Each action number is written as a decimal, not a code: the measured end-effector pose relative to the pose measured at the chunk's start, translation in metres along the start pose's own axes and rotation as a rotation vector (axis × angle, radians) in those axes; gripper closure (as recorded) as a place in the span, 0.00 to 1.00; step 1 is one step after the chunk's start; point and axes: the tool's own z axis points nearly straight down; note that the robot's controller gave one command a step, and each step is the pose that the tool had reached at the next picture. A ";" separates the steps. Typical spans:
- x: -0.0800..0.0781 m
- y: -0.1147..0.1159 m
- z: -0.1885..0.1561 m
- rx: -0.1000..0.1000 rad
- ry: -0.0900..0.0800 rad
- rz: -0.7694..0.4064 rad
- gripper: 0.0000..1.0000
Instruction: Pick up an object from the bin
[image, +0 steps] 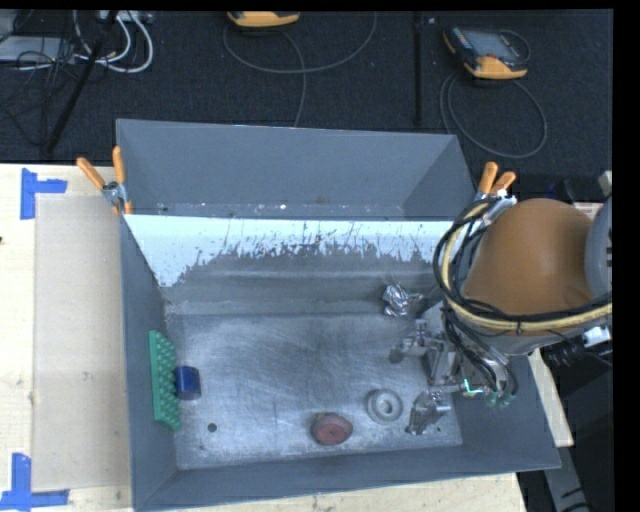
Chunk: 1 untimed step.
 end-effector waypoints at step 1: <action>-0.007 0.066 0.134 0.003 -0.030 -0.230 0.00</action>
Offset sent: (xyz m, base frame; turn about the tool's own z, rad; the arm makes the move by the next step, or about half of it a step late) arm -0.0008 0.0653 -0.1371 -0.2330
